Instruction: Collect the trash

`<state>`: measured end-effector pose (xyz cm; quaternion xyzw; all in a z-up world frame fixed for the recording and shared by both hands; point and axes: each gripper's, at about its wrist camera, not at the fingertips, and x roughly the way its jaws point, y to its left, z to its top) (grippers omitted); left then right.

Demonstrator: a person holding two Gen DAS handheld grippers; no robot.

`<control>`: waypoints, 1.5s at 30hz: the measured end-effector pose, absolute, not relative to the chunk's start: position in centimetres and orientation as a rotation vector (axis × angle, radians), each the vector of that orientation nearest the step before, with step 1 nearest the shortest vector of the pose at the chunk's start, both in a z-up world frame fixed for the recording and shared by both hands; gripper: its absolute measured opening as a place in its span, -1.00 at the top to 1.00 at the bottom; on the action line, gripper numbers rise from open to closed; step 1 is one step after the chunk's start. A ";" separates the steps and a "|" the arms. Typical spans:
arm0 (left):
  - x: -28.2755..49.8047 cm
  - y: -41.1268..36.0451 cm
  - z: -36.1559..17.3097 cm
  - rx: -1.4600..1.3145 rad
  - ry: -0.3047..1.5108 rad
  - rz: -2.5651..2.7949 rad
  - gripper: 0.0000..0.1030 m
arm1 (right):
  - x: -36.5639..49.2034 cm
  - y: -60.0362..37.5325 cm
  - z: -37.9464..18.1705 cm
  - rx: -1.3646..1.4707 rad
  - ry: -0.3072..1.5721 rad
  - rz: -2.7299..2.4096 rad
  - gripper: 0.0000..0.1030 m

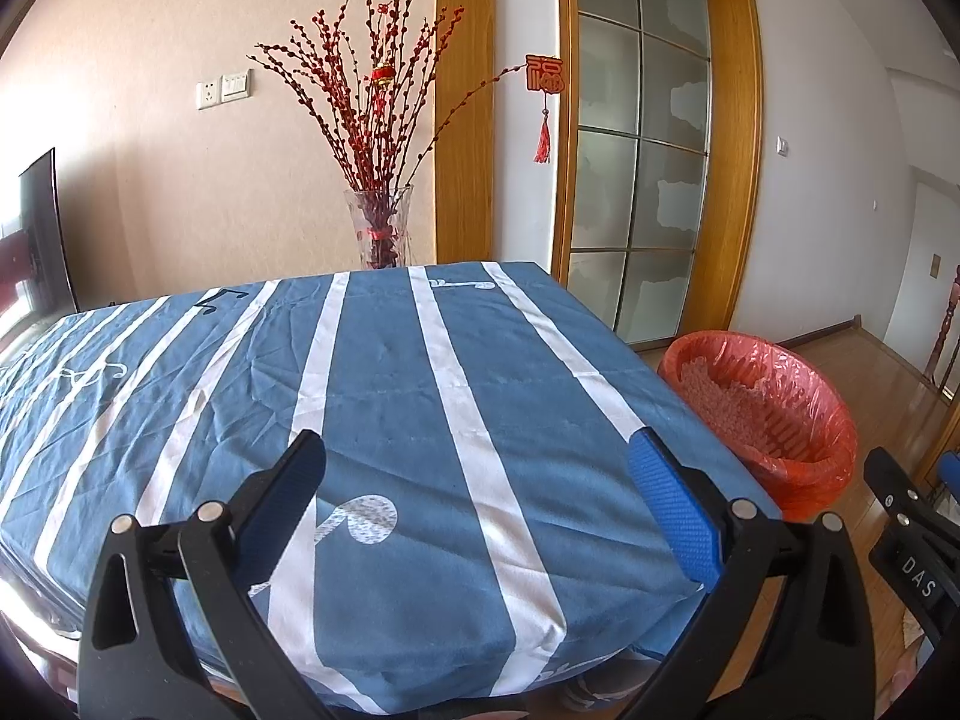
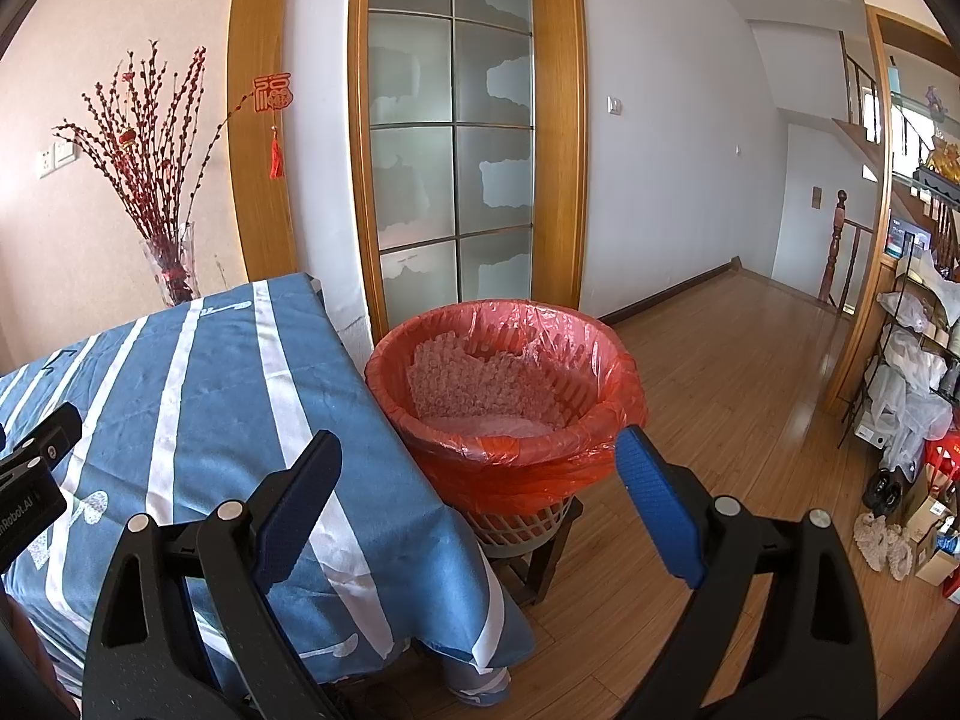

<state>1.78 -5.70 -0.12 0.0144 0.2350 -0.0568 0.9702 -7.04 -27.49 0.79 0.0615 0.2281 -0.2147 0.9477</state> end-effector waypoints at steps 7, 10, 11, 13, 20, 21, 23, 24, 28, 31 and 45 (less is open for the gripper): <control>1.7 -5.8 -0.2 0.030 0.477 -0.115 -0.92 | -7.1 -27.4 0.8 0.126 0.464 -0.437 -0.79; 1.6 -5.8 -0.4 0.032 0.480 -0.114 -0.92 | -7.0 -27.4 0.7 0.128 0.467 -0.435 -0.79; 1.6 -5.8 -0.5 0.033 0.481 -0.115 -0.92 | -7.0 -27.4 0.7 0.127 0.467 -0.436 -0.79; 1.7 -5.7 -0.6 0.034 0.483 -0.114 -0.92 | -7.1 -27.3 0.5 0.128 0.469 -0.436 -0.79; 1.7 -5.5 -0.8 0.033 0.486 -0.112 -0.92 | -7.0 -27.2 0.3 0.130 0.471 -0.433 -0.79; 1.8 -5.4 -0.8 0.033 0.487 -0.111 -0.92 | -7.0 -27.2 0.2 0.130 0.472 -0.432 -0.79; 1.7 -5.4 -0.8 0.032 0.487 -0.110 -0.92 | -7.0 -27.1 0.2 0.130 0.473 -0.431 -0.79; 1.7 -5.4 -0.8 0.032 0.487 -0.110 -0.92 | -7.0 -27.1 0.1 0.130 0.474 -0.430 -0.79; 1.6 -5.3 -0.9 0.032 0.489 -0.110 -0.92 | -7.1 -27.1 0.2 0.130 0.474 -0.429 -0.79; 1.6 -5.3 -0.9 0.033 0.491 -0.110 -0.92 | -7.1 -27.1 0.2 0.130 0.475 -0.430 -0.79; 1.9 -5.3 -0.7 0.036 0.495 -0.100 -0.92 | -7.0 -27.0 0.2 0.131 0.477 -0.429 -0.79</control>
